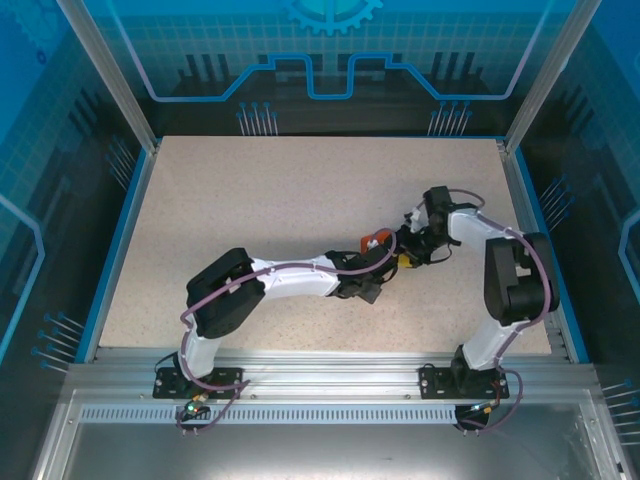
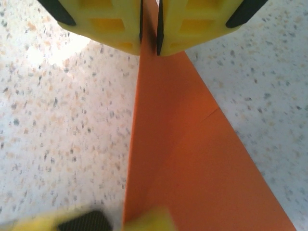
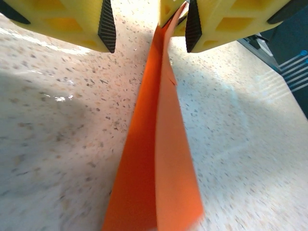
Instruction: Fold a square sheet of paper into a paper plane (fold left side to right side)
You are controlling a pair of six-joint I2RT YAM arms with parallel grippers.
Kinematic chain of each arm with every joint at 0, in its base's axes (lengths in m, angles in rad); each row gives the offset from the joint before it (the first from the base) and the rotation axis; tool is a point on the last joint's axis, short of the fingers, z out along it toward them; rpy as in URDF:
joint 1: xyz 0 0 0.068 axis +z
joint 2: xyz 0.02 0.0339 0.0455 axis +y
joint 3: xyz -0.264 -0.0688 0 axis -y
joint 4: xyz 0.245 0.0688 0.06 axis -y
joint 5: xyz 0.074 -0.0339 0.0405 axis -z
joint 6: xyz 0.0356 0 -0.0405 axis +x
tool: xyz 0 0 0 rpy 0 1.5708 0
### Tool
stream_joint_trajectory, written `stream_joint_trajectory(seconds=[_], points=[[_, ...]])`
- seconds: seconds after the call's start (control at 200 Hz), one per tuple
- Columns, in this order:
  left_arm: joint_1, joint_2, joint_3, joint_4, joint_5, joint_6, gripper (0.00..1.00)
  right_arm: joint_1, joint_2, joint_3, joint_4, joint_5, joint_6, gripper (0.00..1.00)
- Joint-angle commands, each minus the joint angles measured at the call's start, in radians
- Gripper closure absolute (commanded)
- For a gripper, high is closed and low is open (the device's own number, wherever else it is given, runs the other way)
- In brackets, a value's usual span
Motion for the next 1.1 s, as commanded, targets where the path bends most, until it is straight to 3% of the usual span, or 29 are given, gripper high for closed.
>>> stream_joint_trajectory(seconds=[0.0, 0.125, 0.415, 0.935, 1.095], points=[[-0.011, 0.050, -0.014, -0.070, 0.035, 0.026, 0.80, -0.053, -0.069, -0.014, -0.018, -0.020, -0.003, 0.52], [-0.011, 0.064, -0.004, -0.078, 0.038, 0.030, 0.80, -0.079, -0.083, -0.025, -0.025, -0.015, -0.012, 0.47], [0.000, 0.046, -0.032, -0.050, 0.063, 0.026, 0.81, -0.094, -0.078, -0.042, -0.014, 0.030, -0.008, 0.48], [0.177, -0.092, -0.284, 0.236, 0.393, -0.072, 0.87, -0.061, -0.129, -0.117, 0.095, -0.059, -0.079, 0.48], [0.231, -0.113, -0.357, 0.327, 0.461, -0.121, 0.89, 0.013, -0.117, -0.131, 0.122, -0.011, -0.073, 0.57]])
